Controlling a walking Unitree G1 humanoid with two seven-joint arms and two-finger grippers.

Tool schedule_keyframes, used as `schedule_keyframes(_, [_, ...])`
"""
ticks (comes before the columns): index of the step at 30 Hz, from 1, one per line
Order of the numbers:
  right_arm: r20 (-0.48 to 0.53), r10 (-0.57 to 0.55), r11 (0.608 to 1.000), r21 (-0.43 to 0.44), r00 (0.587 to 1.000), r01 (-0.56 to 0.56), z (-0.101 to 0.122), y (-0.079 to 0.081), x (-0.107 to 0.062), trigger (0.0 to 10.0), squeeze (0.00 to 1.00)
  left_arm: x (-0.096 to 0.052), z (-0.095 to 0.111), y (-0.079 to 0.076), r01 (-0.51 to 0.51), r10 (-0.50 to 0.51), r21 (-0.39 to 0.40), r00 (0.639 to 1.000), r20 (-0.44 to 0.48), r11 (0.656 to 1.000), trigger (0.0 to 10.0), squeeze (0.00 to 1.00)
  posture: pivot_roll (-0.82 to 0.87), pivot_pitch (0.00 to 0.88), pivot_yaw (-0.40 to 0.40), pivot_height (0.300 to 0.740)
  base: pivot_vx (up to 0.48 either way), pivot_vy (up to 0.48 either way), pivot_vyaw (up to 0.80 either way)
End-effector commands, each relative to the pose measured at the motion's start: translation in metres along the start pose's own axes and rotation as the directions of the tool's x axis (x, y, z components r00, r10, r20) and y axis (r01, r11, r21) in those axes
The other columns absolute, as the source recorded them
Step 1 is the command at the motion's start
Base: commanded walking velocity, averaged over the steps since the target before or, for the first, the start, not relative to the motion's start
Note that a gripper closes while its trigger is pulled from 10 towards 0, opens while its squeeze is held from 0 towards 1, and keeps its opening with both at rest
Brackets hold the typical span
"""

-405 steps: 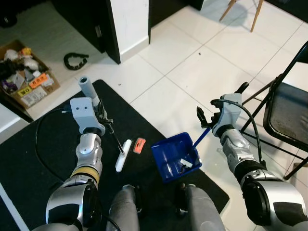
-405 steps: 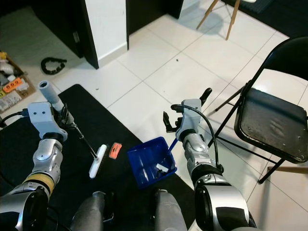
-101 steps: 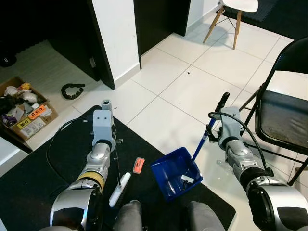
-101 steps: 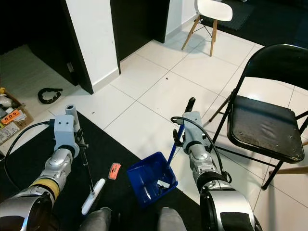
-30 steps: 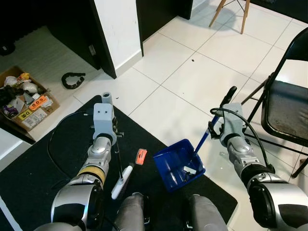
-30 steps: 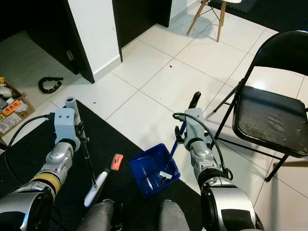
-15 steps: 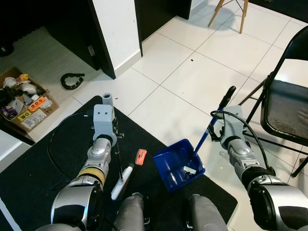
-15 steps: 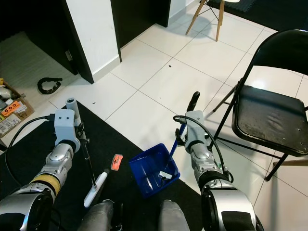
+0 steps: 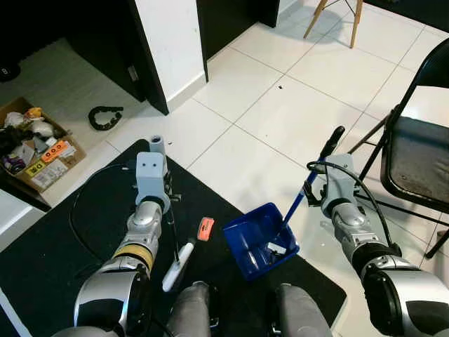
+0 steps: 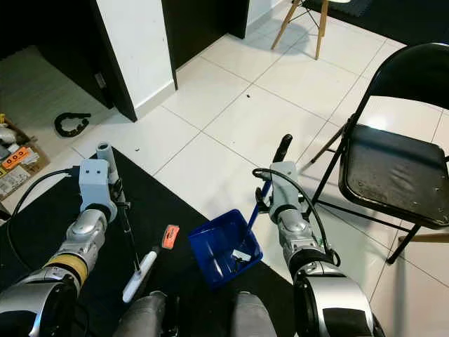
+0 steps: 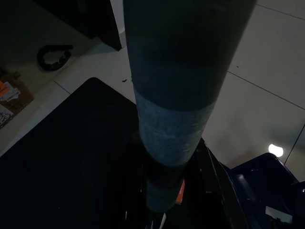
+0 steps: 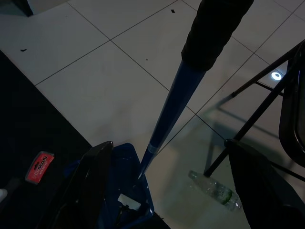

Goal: Sweep floor

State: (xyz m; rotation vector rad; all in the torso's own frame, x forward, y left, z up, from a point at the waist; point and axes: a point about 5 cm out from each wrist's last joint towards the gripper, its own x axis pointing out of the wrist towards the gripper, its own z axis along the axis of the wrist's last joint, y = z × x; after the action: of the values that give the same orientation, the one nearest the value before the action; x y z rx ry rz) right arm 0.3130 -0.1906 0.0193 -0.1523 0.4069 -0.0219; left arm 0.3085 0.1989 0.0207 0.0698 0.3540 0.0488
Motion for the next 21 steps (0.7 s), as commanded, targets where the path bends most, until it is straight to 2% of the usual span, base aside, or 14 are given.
schedule_keyframes(1, [-0.006, 0.003, 1.0, -0.005, 1.0, -0.003, -0.0025, -0.0012, -0.0009, 10.0, 0.0, -0.0105, -0.0307, -0.0051, 0.004, -0.008, -0.029, 0.992, -0.127, 1.0, 10.0, 0.0, -0.04, 0.073, -0.015, 0.74, 0.0, 0.0, 0.0])
schedule_keyframes(21, [-0.004, 0.002, 1.0, -0.002, 1.0, -0.002, -0.0002, -0.0023, 0.0, 10.0, 0.0, -0.0091, -0.0284, -0.0065, 0.01, -0.013, -0.029, 0.992, -0.125, 1.0, 10.0, 0.0, -0.04, 0.075, -0.015, 0.74, 0.0, 0.0, 0.0])
